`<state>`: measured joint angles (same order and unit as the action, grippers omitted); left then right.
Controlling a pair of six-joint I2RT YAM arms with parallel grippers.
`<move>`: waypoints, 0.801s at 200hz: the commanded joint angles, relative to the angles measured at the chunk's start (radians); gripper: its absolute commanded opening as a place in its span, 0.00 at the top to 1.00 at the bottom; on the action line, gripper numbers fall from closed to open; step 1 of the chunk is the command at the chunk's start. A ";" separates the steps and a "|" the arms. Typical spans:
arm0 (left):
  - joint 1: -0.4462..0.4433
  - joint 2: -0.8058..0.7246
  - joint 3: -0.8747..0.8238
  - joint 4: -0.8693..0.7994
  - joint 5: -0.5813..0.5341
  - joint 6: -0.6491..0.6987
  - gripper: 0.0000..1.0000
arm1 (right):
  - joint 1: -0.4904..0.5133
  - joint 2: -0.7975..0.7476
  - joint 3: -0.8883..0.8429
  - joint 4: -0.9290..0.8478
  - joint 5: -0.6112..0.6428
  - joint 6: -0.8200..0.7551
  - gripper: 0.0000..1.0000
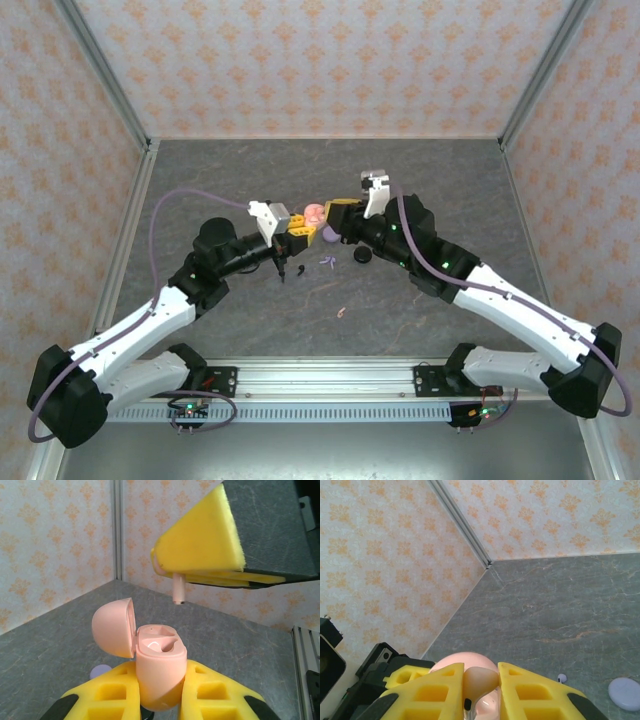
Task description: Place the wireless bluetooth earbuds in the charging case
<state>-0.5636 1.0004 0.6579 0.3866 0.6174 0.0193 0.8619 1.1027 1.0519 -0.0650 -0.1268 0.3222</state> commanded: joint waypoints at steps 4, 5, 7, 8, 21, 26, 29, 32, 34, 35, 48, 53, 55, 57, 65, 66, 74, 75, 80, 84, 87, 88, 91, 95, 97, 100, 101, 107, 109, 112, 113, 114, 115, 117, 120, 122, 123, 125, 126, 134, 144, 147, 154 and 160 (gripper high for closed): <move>-0.010 0.000 0.041 0.045 0.013 0.012 1.00 | 0.008 0.015 0.048 0.046 -0.001 0.006 0.80; -0.010 0.000 0.041 0.046 0.013 0.013 1.00 | 0.008 0.015 0.048 0.045 -0.001 0.006 0.80; -0.010 0.000 0.042 0.046 0.013 0.012 1.00 | 0.008 0.017 0.048 0.044 -0.002 0.006 0.80; -0.010 0.000 0.042 0.046 0.013 0.012 1.00 | 0.008 0.016 0.048 0.044 -0.003 0.006 0.80; -0.013 0.001 0.042 0.044 0.009 0.012 1.00 | 0.008 0.022 0.047 0.040 -0.006 0.008 0.80; -0.012 0.001 0.044 0.044 0.008 0.011 1.00 | 0.008 0.022 0.044 0.039 -0.007 0.011 0.80; -0.012 0.000 0.045 0.043 0.008 0.012 1.00 | 0.007 0.023 0.043 0.039 -0.008 0.012 0.80; -0.013 0.001 0.044 0.043 0.009 0.011 1.00 | 0.008 0.024 0.041 0.039 -0.009 0.014 0.80; -0.014 0.002 0.045 0.043 0.009 0.012 1.00 | 0.008 0.025 0.041 0.039 -0.009 0.014 0.80; -0.013 0.003 0.045 0.042 0.008 0.013 1.00 | 0.008 0.025 0.040 0.040 -0.010 0.014 0.80; -0.014 0.003 0.048 0.040 0.007 0.012 1.00 | 0.008 0.025 0.032 0.042 -0.012 0.021 0.80; -0.015 0.004 0.049 0.040 0.008 0.012 1.00 | 0.007 0.026 0.027 0.042 -0.012 0.023 0.80; -0.015 0.004 0.049 0.040 0.007 0.012 1.00 | 0.008 0.026 0.026 0.042 -0.013 0.024 0.80; -0.015 0.004 0.050 0.039 0.008 0.011 1.00 | 0.008 0.026 0.024 0.043 -0.010 0.024 0.80; -0.015 0.004 0.050 0.038 0.007 0.011 1.00 | 0.008 0.026 0.020 0.042 -0.010 0.028 0.80; -0.015 0.005 0.051 0.038 0.007 0.010 1.00 | 0.008 0.026 0.019 0.043 -0.010 0.028 0.80; -0.015 0.006 0.052 0.038 0.006 0.010 1.00 | 0.008 0.028 0.015 0.044 -0.011 0.031 0.80; -0.015 0.006 0.052 0.038 0.006 0.010 1.00 | 0.008 0.029 0.014 0.044 -0.013 0.032 0.80; -0.015 0.006 0.054 0.038 0.006 0.010 1.00 | 0.007 0.029 0.011 0.044 -0.014 0.034 0.80; -0.015 0.006 0.054 0.037 0.006 0.009 1.00 | 0.008 0.031 0.011 0.044 -0.016 0.033 0.80; -0.016 0.006 0.053 0.037 0.006 0.010 1.00 | 0.008 0.032 0.011 0.043 -0.017 0.035 0.80; -0.015 0.006 0.053 0.037 0.006 0.010 1.00 | 0.008 0.032 0.011 0.043 -0.018 0.035 0.80; -0.016 0.006 0.054 0.037 0.005 0.010 1.00 | 0.008 0.032 0.010 0.042 -0.019 0.035 0.80; -0.016 0.006 0.055 0.035 0.004 0.010 1.00 | 0.008 0.034 0.010 0.040 -0.019 0.036 0.80; -0.016 0.006 0.054 0.036 0.004 0.009 1.00 | 0.007 0.034 0.008 0.039 -0.020 0.036 0.80; -0.016 0.006 0.055 0.036 0.004 0.010 1.00 | 0.008 0.034 0.008 0.040 -0.020 0.037 0.80; -0.016 0.006 0.055 0.035 0.004 0.010 1.00 | 0.008 0.034 0.009 0.039 -0.020 0.038 0.80; -0.016 0.006 0.055 0.034 0.003 0.010 1.00 | 0.008 0.035 0.005 0.037 -0.022 0.039 0.80; -0.016 0.006 0.055 0.033 0.002 0.010 1.00 | 0.008 0.035 0.004 0.036 -0.023 0.040 0.80; -0.016 0.005 0.055 0.033 0.003 0.010 1.00 | 0.008 0.036 0.004 0.035 -0.024 0.039 0.80; -0.016 0.005 0.056 0.032 0.003 0.011 1.00 | 0.008 0.036 0.004 0.034 -0.024 0.040 0.80; -0.016 0.005 0.055 0.032 0.002 0.010 1.00 | 0.008 0.036 0.004 0.034 -0.024 0.041 0.80; -0.016 0.004 0.056 0.032 0.001 0.010 1.00 | 0.008 0.036 0.004 0.033 -0.025 0.041 0.80; -0.016 0.004 0.055 0.032 0.001 0.011 1.00 | 0.008 0.036 0.003 0.032 -0.026 0.040 0.80; -0.016 0.004 0.057 0.032 0.001 0.012 1.00 | 0.009 0.036 0.002 0.032 -0.026 0.042 0.80; -0.017 0.004 0.056 0.032 0.001 0.011 1.00 | 0.008 0.036 0.001 0.032 -0.027 0.043 0.80; -0.017 0.004 0.057 0.032 0.001 0.011 1.00 | 0.009 0.036 0.001 0.031 -0.028 0.042 0.80; -0.017 0.004 0.057 0.031 0.000 0.011 1.00 | 0.008 0.035 0.001 0.031 -0.029 0.043 0.80; -0.017 0.004 0.057 0.031 0.000 0.011 1.00 | 0.008 0.035 0.000 0.030 -0.030 0.044 0.80; -0.017 0.004 0.057 0.031 -0.002 0.012 1.00 | 0.008 0.036 -0.002 0.029 -0.032 0.047 0.80; -0.016 0.004 0.055 0.030 -0.005 0.012 1.00 | 0.009 0.036 -0.004 0.026 -0.037 0.049 0.80; -0.017 0.004 0.055 0.029 -0.007 0.013 1.00 | 0.009 0.034 -0.006 0.025 -0.037 0.050 0.80; -0.016 0.004 0.055 0.030 -0.009 0.012 1.00 | 0.009 0.034 -0.008 0.023 -0.041 0.052 0.80; -0.017 0.005 0.055 0.029 -0.010 0.011 1.00 | 0.009 0.034 -0.010 0.021 -0.041 0.053 0.80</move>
<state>-0.5701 1.0046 0.6785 0.3862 0.6170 0.0196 0.8635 1.1389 1.0592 -0.0586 -0.1455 0.3573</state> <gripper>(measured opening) 0.161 0.200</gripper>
